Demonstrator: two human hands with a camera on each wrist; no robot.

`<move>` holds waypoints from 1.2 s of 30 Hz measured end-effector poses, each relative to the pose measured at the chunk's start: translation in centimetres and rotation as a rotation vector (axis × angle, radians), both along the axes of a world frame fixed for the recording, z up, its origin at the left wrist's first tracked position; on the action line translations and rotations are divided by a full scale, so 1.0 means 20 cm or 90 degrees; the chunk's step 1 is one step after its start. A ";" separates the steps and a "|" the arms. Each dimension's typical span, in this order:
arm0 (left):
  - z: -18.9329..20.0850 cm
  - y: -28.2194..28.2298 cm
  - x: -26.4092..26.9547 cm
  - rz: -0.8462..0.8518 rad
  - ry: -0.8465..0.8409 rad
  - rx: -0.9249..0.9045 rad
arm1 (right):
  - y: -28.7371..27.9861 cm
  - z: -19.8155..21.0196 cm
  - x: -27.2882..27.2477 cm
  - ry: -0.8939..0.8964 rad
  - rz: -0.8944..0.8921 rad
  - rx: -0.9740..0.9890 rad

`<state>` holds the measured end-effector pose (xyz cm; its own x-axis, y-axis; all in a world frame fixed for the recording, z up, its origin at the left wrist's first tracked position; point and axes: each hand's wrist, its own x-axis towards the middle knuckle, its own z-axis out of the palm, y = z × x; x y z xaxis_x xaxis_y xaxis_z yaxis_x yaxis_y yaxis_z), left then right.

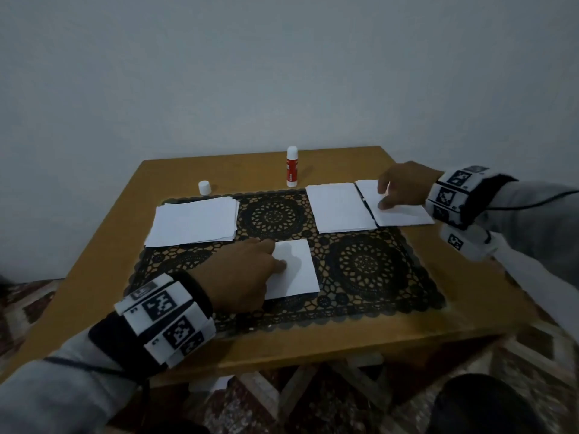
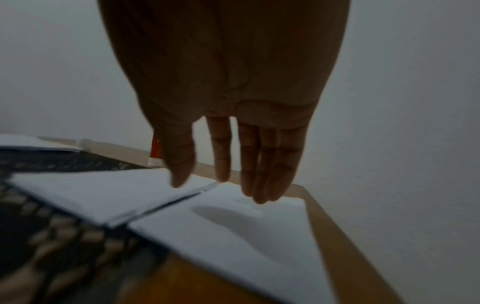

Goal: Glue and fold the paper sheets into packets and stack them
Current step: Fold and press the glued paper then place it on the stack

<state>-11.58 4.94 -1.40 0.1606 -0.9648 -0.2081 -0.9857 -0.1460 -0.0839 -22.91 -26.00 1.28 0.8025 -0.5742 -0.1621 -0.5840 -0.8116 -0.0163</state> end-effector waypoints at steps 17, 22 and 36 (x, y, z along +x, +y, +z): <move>0.00 0.00 -0.03 0.040 0.007 -0.005 | 0.00 -0.08 -0.18 0.117 0.229 -0.125; 0.00 0.01 -0.02 0.039 0.007 -0.004 | 0.00 -0.13 -0.20 -0.005 0.205 -0.076; 0.01 0.01 -0.04 0.067 0.029 0.016 | -0.02 -0.03 -0.18 -0.248 0.026 -0.032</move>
<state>-12.43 5.20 -1.11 0.2509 -0.9375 -0.2412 -0.9678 -0.2478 -0.0439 -26.52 -26.40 0.65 0.8209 -0.5399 0.1863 -0.5091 -0.8396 -0.1895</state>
